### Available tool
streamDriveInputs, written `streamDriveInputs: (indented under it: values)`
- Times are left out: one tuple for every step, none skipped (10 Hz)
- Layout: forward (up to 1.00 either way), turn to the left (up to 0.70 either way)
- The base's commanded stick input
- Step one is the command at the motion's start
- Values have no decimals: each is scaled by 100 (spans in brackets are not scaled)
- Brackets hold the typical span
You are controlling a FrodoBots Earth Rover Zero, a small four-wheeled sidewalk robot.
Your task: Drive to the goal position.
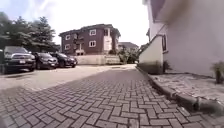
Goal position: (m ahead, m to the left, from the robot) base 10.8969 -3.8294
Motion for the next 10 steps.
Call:
streamDriveInputs:
  values:
    - [70,3]
    - [70,3]
    - [70,3]
    - [70,3]
    - [70,3]
    - [70,3]
    - [70,3]
    - [70,3]
    - [70,3]
    - [70,3]
